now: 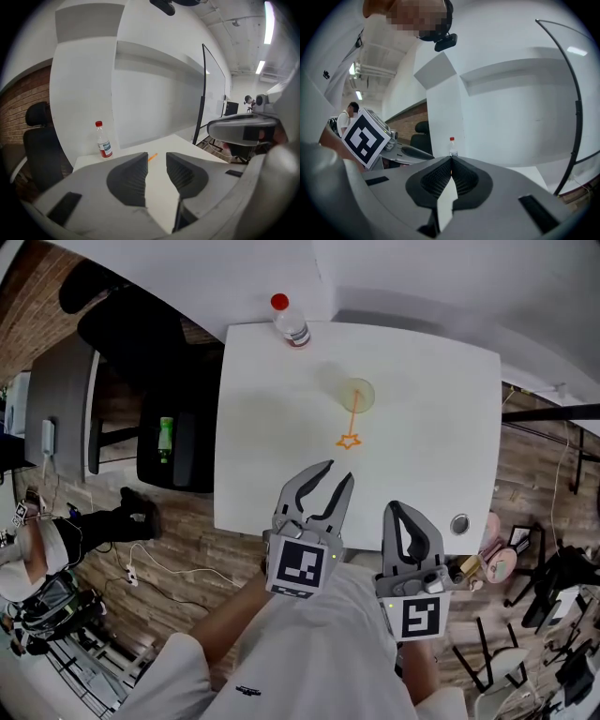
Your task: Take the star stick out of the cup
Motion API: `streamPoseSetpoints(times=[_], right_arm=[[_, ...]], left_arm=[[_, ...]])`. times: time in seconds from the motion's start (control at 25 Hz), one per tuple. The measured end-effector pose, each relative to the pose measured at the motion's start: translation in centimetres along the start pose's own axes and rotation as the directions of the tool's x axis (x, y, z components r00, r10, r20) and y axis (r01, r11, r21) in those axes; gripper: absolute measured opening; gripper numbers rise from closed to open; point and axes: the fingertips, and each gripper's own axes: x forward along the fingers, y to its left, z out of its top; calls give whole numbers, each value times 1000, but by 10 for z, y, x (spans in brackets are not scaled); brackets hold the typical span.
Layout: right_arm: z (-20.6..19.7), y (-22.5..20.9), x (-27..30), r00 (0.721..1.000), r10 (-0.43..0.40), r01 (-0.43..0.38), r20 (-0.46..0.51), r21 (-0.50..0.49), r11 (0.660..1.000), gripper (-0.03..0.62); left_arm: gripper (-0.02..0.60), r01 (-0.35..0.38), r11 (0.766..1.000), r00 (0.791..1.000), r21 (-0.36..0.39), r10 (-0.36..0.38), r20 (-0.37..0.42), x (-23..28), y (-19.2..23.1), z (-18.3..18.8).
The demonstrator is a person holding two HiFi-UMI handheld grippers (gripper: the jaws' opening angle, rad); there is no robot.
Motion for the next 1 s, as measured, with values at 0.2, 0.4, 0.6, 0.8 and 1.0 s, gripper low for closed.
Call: streamPoseSetpoints(times=[0.2,0.4,0.6,0.8,1.0], right_arm=[[-14,-10,1,999,-13,14,-41,18,1000,3],[-23,-15,4,999,-7,8,-52,24,1000,3],[-31,-17,8,998,-1,3,-64,40,999,3],[-42,-18,11,996,0,5,-84,69,998,3],[-48,-24,11,996,-7,14,-86,84,996,3]], left_arm=[[152,-4,998,1000,65,4,2,16,5,-3],[215,-1,999,1000,51,2,-19,30,11,-8],[227,-7,996,999,94,9,-31,44,14,-12],[227,-24,991,998,128,32,-63,57,17,-22],[200,-29,991,998,128,37,-60,70,16,-16]])
